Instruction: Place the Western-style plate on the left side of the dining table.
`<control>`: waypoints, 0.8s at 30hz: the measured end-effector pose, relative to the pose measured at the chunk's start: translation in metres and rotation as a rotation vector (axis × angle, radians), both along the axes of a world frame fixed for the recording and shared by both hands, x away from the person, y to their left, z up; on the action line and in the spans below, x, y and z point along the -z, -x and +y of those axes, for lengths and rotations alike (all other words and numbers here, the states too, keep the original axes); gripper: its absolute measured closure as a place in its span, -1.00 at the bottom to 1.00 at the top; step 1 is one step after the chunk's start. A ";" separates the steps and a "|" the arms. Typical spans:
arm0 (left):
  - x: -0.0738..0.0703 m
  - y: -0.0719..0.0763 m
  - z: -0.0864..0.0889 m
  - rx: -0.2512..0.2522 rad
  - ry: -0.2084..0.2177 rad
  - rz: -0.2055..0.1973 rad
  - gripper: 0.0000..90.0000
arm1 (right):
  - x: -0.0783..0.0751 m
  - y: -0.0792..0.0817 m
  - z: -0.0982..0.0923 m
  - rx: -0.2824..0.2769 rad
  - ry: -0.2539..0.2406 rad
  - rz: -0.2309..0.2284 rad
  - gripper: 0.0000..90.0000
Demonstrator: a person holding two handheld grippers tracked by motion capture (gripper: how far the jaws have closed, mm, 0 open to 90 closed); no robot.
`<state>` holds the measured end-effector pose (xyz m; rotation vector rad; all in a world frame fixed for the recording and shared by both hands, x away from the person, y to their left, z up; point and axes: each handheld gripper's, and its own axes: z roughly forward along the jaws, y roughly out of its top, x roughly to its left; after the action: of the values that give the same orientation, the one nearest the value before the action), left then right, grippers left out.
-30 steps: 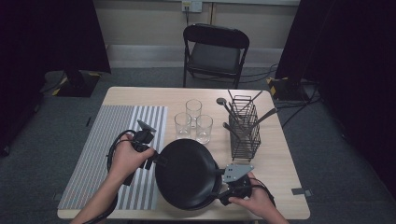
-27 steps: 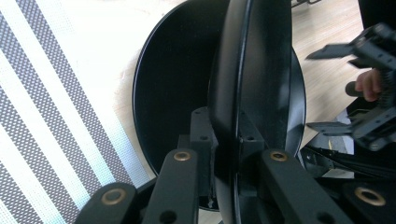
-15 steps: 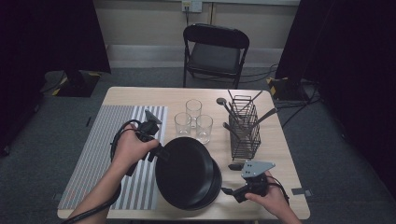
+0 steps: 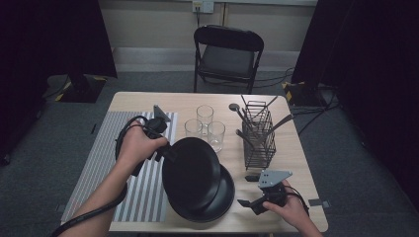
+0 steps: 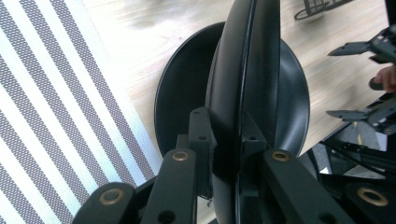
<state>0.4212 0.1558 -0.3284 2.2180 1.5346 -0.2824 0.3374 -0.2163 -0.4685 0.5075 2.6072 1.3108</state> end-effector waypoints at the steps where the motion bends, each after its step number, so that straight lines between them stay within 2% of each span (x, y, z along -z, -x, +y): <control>1: -0.002 -0.001 0.001 0.001 -0.001 -0.002 0.78 | 0.001 -0.001 -0.001 -0.003 0.005 -0.001 -0.68; 9: -0.015 -0.006 0.010 -0.027 -0.005 -0.002 0.78 | 0.011 -0.008 -0.003 0.017 0.068 0.000 -0.68; 14: -0.021 -0.007 0.016 -0.043 -0.008 -0.003 0.78 | 0.022 -0.010 -0.005 0.029 0.081 0.034 -0.67; 18: -0.024 -0.007 0.021 -0.066 -0.001 -0.003 0.78 | 0.030 -0.011 -0.006 0.034 0.107 0.039 -0.69; 24: -0.029 -0.010 0.025 -0.076 0.007 -0.001 0.78 | 0.032 -0.010 -0.007 0.047 0.103 0.038 -0.69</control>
<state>0.4315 0.1805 -0.2992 2.1481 1.6109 -0.2624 0.3475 -0.2237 -0.5001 0.5780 2.6592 1.1572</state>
